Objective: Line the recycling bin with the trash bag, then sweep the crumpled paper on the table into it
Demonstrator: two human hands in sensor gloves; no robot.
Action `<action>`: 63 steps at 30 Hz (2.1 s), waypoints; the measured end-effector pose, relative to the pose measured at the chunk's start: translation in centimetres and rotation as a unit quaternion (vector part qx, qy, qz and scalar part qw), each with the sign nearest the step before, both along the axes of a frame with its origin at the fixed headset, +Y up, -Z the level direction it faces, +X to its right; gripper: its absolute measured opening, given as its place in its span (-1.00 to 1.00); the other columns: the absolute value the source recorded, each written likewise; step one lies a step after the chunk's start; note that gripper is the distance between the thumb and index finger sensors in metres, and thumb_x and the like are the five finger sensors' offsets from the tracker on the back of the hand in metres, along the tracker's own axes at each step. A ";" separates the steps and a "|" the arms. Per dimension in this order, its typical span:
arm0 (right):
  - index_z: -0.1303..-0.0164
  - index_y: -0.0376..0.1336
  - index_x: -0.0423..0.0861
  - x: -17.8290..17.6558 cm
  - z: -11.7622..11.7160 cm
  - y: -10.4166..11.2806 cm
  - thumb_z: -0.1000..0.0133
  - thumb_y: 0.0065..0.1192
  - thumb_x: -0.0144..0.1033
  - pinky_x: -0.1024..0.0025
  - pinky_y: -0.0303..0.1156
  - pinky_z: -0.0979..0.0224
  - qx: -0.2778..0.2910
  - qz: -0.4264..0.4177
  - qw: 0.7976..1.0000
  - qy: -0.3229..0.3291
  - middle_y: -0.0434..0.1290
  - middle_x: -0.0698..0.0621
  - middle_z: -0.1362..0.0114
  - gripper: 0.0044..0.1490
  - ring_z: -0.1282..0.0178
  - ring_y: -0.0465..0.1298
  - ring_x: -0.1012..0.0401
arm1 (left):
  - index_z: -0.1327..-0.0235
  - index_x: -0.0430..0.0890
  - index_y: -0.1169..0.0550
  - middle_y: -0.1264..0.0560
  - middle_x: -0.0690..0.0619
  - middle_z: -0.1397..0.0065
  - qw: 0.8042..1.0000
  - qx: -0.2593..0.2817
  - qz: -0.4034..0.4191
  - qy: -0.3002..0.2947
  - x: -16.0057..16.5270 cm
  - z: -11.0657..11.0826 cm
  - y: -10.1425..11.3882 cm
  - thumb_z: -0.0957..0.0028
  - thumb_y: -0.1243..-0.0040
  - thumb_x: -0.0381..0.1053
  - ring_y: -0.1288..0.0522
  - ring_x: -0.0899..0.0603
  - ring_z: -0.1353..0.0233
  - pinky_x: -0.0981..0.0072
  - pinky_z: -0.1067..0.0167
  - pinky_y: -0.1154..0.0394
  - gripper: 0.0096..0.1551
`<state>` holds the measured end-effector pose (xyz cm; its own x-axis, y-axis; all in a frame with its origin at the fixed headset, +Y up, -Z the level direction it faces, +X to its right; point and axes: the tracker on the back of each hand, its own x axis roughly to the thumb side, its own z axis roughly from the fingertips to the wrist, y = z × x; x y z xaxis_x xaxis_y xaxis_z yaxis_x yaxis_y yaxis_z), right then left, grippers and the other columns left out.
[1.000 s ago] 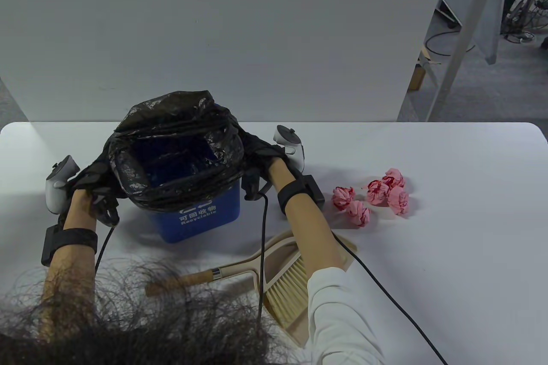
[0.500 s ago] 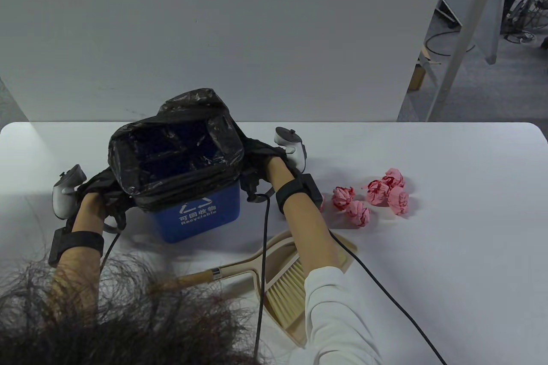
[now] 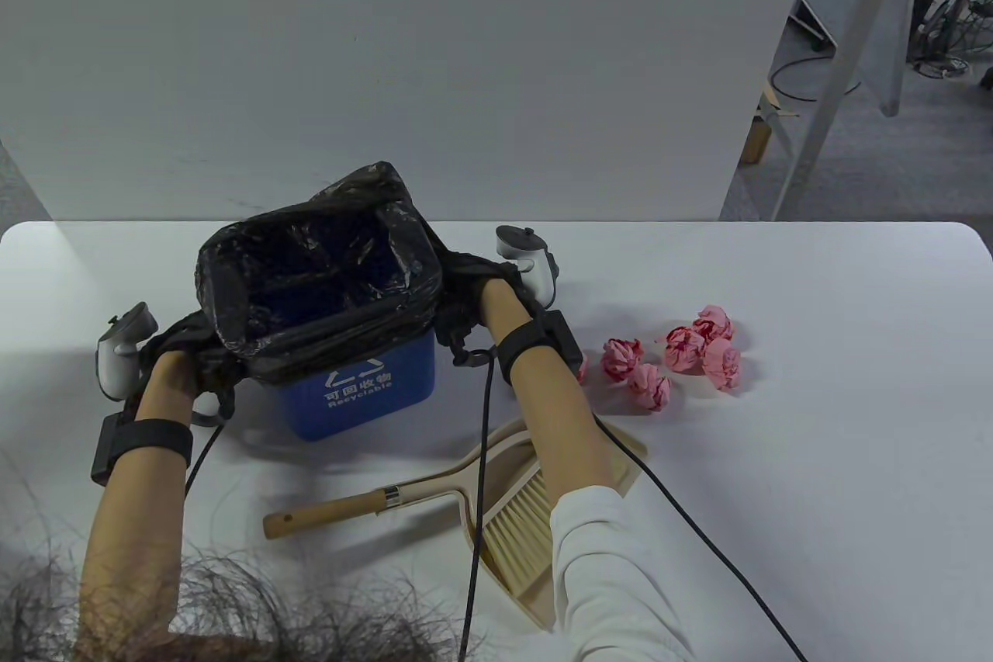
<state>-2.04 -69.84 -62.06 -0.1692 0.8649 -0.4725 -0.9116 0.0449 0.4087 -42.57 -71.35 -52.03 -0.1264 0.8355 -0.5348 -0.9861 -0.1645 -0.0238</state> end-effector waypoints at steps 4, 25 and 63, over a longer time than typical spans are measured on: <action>-0.68 0.06 -0.01 0.2 0.1 -0.8 -0.42 -0.20 -0.13 -0.31 0.26 -0.44 -0.031 0.034 0.999 0.006 0.35 -0.23 -0.63 -0.40 -0.47 0.40 -0.21 | -0.71 0.00 -0.26 -0.17 -0.14 -0.79 0.999 -0.018 -0.027 0.001 -0.1 0.0 -0.1 -0.40 0.16 0.11 -0.16 -0.41 -0.72 -0.20 -0.45 -0.43 -0.39; -0.74 -0.19 -0.25 2.3 6.8 -0.6 -0.40 -0.22 0.06 -0.42 0.12 -0.46 -0.014 -0.023 1.000 -0.009 0.13 -0.37 -0.71 -0.13 -0.55 0.21 -0.33 | -0.74 -0.13 -0.11 -0.09 -0.26 -0.78 0.993 0.006 -0.109 0.048 -1.5 8.1 1.3 -0.34 0.08 0.28 -0.14 -0.50 -0.68 -0.39 -0.42 -0.31 -0.17; -0.70 -0.10 -0.30 12.3 27.2 1.9 -0.34 -0.15 0.05 -0.56 -0.04 -0.41 0.445 0.283 0.849 -0.011 -0.02 -0.48 -0.73 -0.10 -0.58 -0.08 -0.49 | -0.74 -0.14 -0.17 -0.07 -0.29 -0.80 0.839 0.218 -0.476 -0.148 10.6 19.8 5.7 -0.26 0.04 0.33 -0.01 -0.59 -0.70 -0.65 -0.39 -0.09 -0.10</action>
<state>10.29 -67.95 -34.89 -0.6774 0.6637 0.3174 -0.6915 -0.7217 0.0333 -32.00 -65.63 -32.22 0.7932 0.6075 -0.0417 -0.6065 0.7821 -0.1434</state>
